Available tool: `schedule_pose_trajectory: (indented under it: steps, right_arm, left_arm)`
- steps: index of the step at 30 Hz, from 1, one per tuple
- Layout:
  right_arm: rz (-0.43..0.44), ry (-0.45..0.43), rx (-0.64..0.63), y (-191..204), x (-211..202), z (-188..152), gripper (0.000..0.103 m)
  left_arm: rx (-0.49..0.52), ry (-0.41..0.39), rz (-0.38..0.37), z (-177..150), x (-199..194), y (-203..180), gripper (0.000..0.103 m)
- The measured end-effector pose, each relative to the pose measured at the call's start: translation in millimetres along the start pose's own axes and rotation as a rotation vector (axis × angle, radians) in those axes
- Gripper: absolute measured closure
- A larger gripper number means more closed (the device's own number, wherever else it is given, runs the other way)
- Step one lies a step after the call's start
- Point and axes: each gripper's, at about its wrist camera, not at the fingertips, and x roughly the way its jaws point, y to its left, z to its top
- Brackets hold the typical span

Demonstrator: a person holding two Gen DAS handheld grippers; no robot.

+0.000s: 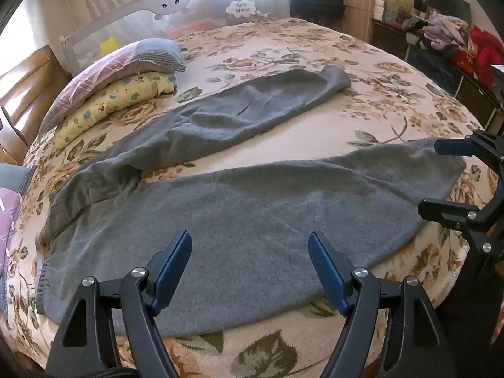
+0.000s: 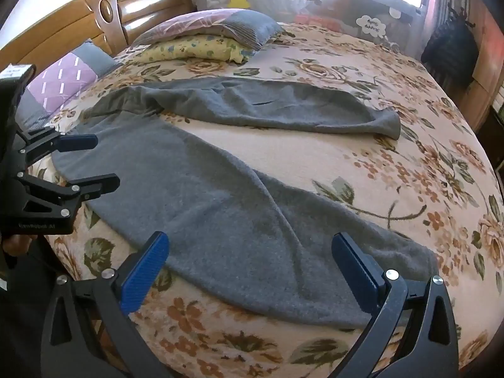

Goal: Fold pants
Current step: 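Move both grippers toward the waistband of the grey sweatpants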

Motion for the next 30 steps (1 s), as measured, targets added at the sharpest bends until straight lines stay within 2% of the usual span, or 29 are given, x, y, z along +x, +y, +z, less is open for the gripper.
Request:
schedule_pose_trajectory:
  steps: [19, 25, 30]
  right_arm:
    - [0.028, 0.022, 0.006, -3, 9, 5, 0.000]
    - [0.015, 0.001, -0.017, -3, 12, 10, 0.000]
    - [0.074, -0.065, 0.031, -5, 10, 14, 0.000]
  left_arm:
    - [-0.001, 0.017, -0.015, 3, 6, 1, 0.026]
    - [0.000, 0.018, -0.019, 4, 8, 0, 0.026]
    - [-0.002, 0.027, -0.030, 10, 15, 2, 0.026]
